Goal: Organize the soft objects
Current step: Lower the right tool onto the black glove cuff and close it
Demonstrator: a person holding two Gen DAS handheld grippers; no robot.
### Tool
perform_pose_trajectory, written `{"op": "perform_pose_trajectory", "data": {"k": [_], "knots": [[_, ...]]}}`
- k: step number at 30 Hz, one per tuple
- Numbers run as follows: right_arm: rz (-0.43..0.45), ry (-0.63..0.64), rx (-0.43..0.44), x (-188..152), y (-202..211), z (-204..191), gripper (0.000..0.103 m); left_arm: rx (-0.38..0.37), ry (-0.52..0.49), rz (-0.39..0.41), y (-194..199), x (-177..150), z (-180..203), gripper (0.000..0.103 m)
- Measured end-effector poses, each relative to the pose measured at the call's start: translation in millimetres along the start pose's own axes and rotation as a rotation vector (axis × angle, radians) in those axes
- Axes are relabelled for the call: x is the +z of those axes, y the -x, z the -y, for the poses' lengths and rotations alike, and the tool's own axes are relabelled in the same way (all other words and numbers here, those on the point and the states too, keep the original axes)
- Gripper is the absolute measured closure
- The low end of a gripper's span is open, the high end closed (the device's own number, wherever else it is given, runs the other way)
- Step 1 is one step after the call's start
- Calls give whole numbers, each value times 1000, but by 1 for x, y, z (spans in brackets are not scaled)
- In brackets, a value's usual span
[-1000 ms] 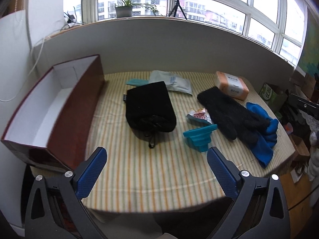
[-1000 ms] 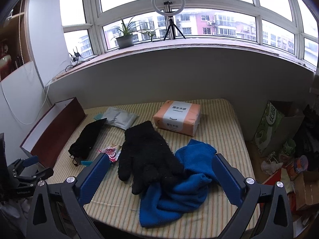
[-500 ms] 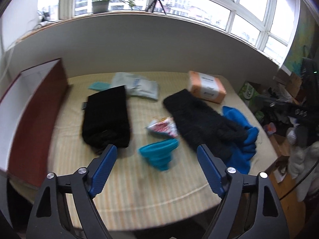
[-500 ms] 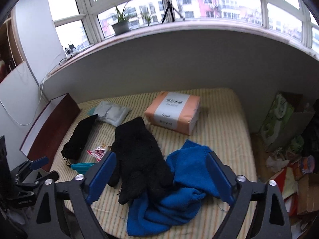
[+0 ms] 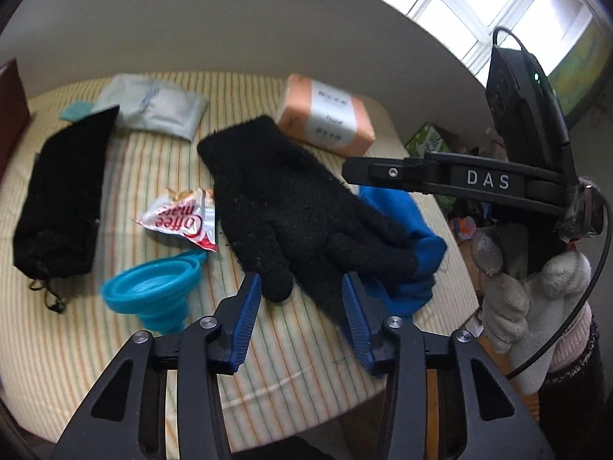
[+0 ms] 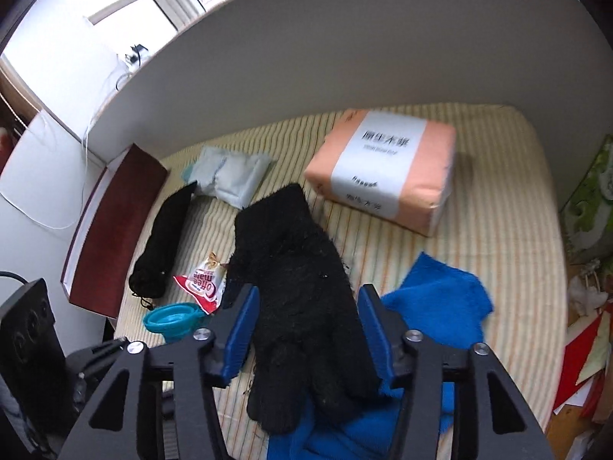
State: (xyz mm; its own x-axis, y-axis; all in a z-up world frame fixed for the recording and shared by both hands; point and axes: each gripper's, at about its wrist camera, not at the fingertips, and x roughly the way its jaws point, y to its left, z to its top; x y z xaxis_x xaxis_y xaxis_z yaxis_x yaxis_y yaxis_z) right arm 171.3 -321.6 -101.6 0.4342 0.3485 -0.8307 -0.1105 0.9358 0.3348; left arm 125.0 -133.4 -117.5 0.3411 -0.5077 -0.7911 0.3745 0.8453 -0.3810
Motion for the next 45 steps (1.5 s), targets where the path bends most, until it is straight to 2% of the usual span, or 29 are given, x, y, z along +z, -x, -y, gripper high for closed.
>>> {"op": "perform_pose_trajectory", "data": {"k": [8,19,21,22,23,24,25,28,32,39,41,45], "knots": [[-45,20,-43,11,-29,4,55,83,28,-20,-13,5,-9,61],[-115,66,-60,14,-61,-5,55,171,-75,7,-23,15,9,58],[-120,73,-58,14,-62,-7,63,185,-98,13,-25,15,11,58],[-121,72,-65,13,-62,-7,65,185,-108,14,-26,14,12,64],[-122,71,-68,13,-61,-7,70,188,-119,15,-28,15,13,78],[-126,66,-61,13,-61,-6,75,191,-131,13,-32,17,15,86],[-130,59,-52,13,-61,-4,78,185,-133,9,-35,18,15,95],[-126,51,-50,12,-58,-2,85,162,-134,5,-39,19,14,99],[-108,52,-50,10,-51,-4,93,128,-138,17,-34,17,16,100],[-78,76,-66,9,-40,-14,94,88,-68,20,-23,19,-2,100],[-81,71,-70,9,-41,-13,94,92,-35,2,-22,17,-9,100],[-83,70,-76,8,-45,-13,94,53,-11,-56,-20,11,-13,98]]}}
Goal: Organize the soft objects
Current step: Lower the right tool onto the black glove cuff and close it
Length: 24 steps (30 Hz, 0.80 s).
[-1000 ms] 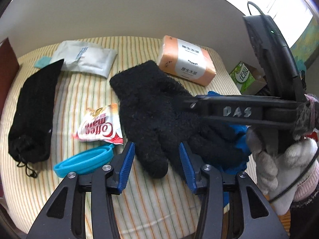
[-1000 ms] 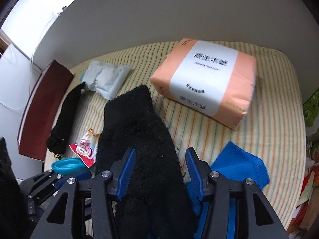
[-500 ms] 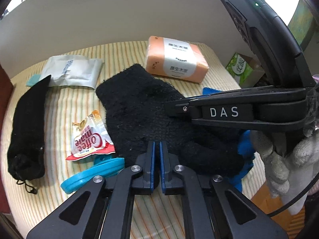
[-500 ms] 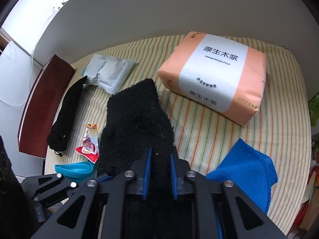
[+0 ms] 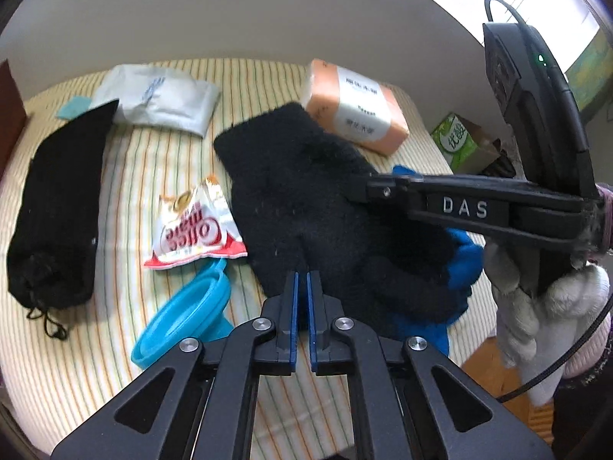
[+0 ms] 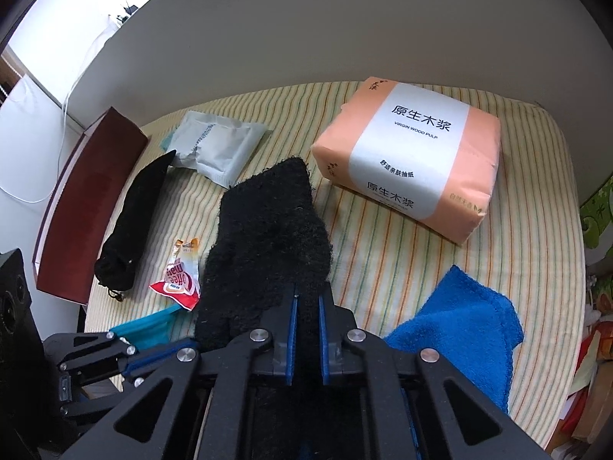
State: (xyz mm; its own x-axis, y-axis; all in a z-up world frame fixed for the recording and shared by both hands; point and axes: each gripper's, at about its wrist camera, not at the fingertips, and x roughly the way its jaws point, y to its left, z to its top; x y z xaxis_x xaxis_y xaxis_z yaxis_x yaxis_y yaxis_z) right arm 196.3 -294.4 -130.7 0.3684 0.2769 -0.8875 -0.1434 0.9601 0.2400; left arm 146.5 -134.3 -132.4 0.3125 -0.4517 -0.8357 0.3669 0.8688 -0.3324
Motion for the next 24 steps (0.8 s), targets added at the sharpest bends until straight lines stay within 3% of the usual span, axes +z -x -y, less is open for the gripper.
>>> {"op": "perform_pose_trajectory", "data": {"k": [5,10,12,13,19,24], "knots": [[2,4,0,0,0,-1,94,-19,-34,-22,-2,-5,13,75],[0,1,2,0,0,-1,94,39,-59,-30,-7,0,13,74],[-6,-9,7,1,0,0,94,62,-40,-42,-7,7,8,62],[-11,-16,9,1,0,0,94,82,-19,-47,-5,13,2,48],[-34,-34,11,6,2,3,94,58,14,-158,-10,36,-2,46],[-26,-40,1,1,7,9,94,48,24,-157,-10,48,5,46]]}}
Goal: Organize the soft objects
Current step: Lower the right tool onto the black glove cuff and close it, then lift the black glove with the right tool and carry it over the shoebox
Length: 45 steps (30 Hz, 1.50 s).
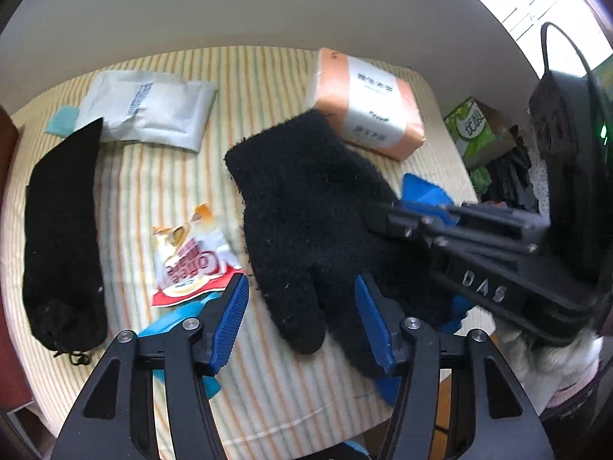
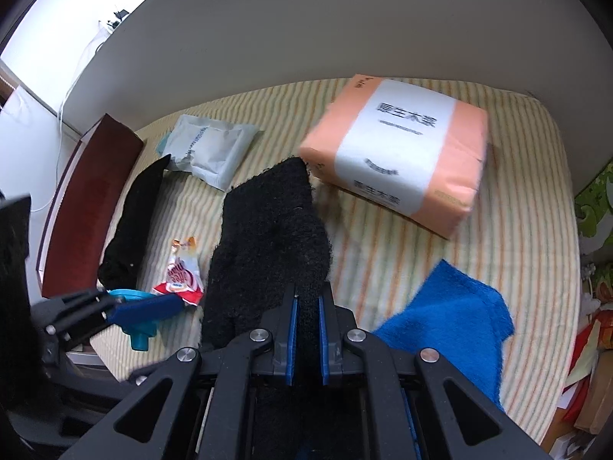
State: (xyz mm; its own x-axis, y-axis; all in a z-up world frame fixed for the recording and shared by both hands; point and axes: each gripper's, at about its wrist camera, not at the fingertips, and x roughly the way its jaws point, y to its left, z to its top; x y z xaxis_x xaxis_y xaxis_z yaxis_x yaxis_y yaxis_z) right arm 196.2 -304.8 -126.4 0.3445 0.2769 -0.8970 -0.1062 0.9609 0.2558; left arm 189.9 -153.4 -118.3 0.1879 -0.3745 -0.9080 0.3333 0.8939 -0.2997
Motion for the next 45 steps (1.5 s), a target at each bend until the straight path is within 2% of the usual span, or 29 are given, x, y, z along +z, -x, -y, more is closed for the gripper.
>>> {"op": "perform_pose_trajectory", "data": {"k": [5,8,14,17,19,20,22,24,27,35,41,45], "knots": [[-1,-42,14,-7,4,18,94,28,-24,4,-4,-6,13,46],[-4,-58,24,-8,3,24,94,4,-14,-14,-9,-6,16,46],[-10,-86,32,-10,3,35,94,40,-28,-11,-25,3,27,46],[-10,-90,37,-11,3,37,94,16,-20,-33,-35,5,27,49],[-10,-91,38,-11,2,37,94,36,-39,-5,-36,5,29,50],[-12,-92,37,-10,1,38,94,39,-45,4,-37,7,31,59],[-13,-93,32,-10,0,37,94,35,-38,5,-42,7,34,84],[-11,-94,30,-10,0,37,94,23,-30,20,-44,7,35,87],[1,-91,26,-9,3,32,94,19,-43,56,-36,3,36,89],[78,-39,10,-7,37,4,94,-30,-52,174,15,0,22,91],[155,7,25,2,71,-30,94,-50,-48,266,60,-4,6,91],[194,75,31,5,84,-70,94,-41,-31,313,89,-11,-17,91]]}}
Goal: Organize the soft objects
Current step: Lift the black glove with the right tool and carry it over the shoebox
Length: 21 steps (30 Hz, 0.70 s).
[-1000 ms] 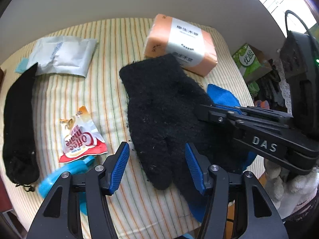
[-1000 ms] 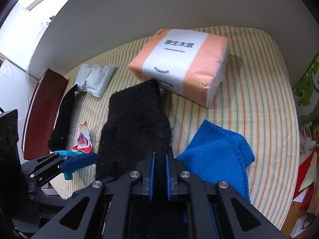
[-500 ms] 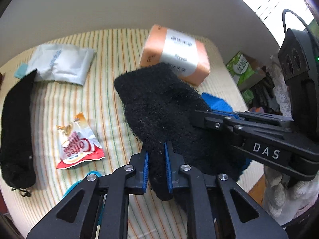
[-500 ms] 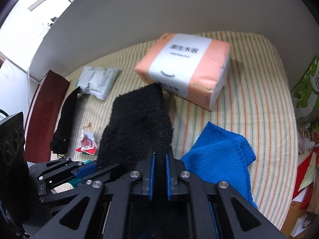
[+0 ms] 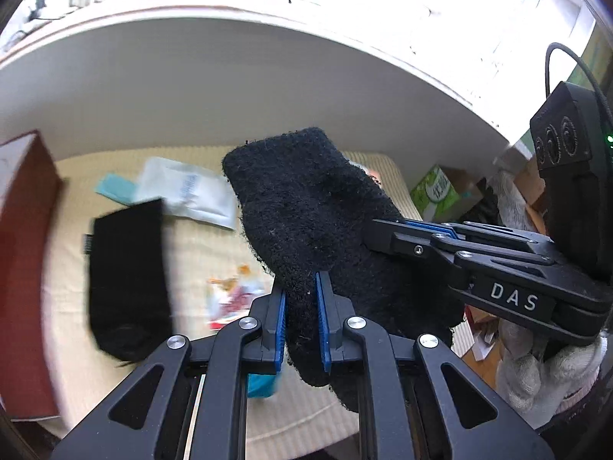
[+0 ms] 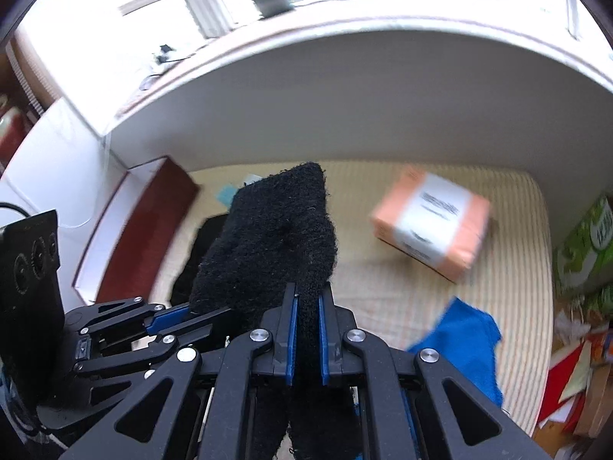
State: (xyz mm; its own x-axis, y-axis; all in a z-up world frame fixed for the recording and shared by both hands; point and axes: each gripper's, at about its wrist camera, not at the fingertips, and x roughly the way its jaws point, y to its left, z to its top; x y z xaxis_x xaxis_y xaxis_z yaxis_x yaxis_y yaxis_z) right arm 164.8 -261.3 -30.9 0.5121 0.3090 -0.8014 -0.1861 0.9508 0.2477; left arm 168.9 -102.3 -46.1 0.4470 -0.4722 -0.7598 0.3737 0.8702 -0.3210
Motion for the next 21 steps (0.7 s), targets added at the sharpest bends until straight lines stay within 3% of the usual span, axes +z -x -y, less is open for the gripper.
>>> {"op": "perform_pose_trajectory", "data": {"k": [5,13,21], "knots": [[19,107,39,12,-1,-64,94,54,28,60,47,-3,-41,91],[1,216,158,36,-34,-171,94,201,97,152,123,-9,-127,91],[-32,329,207,43,-76,-269,94,330,170,179,161,-27,-193,91]]}}
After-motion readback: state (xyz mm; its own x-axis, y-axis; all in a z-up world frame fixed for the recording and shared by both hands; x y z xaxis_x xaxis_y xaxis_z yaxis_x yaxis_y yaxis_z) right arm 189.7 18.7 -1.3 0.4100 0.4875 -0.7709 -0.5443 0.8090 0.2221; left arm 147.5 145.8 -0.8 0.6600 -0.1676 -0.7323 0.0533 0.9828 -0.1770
